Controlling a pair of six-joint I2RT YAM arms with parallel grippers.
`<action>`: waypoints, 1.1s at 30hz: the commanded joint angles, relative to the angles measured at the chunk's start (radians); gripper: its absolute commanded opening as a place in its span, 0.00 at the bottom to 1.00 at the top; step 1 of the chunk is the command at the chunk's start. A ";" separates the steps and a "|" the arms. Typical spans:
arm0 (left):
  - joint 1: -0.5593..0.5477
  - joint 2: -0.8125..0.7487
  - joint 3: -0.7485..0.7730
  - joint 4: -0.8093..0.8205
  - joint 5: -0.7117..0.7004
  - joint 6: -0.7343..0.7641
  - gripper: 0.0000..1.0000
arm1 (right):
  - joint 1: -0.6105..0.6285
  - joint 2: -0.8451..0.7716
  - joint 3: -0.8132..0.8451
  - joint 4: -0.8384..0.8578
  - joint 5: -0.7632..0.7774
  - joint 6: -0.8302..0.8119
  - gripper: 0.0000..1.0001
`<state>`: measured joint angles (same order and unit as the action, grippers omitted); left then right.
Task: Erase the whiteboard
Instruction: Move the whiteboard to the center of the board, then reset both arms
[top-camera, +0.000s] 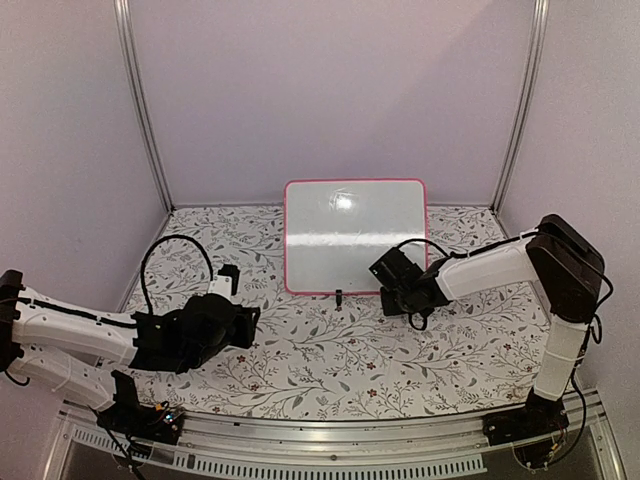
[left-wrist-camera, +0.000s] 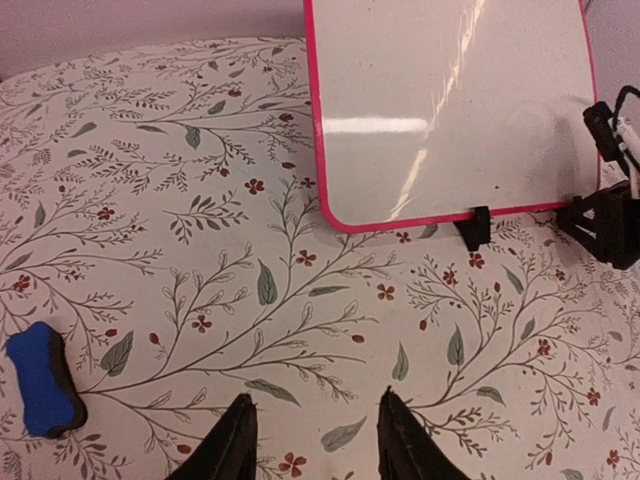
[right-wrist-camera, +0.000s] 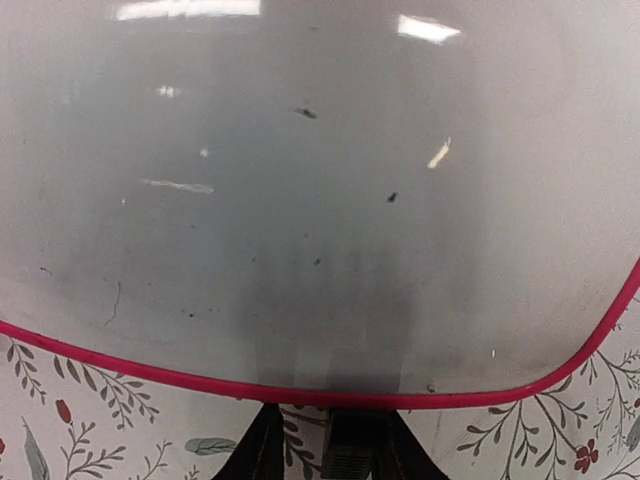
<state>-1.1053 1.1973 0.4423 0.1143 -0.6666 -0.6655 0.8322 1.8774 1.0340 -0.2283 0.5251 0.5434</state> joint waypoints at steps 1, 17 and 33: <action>-0.018 -0.004 -0.006 0.013 -0.017 -0.003 0.40 | -0.038 0.038 0.061 0.069 -0.022 -0.088 0.29; -0.076 -0.069 0.007 -0.038 -0.044 -0.014 0.47 | -0.137 0.109 0.136 0.037 -0.117 -0.204 0.48; -0.180 -0.325 0.047 -0.344 -0.077 -0.114 0.95 | -0.136 -0.446 -0.237 -0.021 -0.226 -0.208 0.99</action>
<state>-1.2549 0.9310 0.4500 -0.1093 -0.7235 -0.7403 0.6991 1.6085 0.8936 -0.2432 0.3080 0.3420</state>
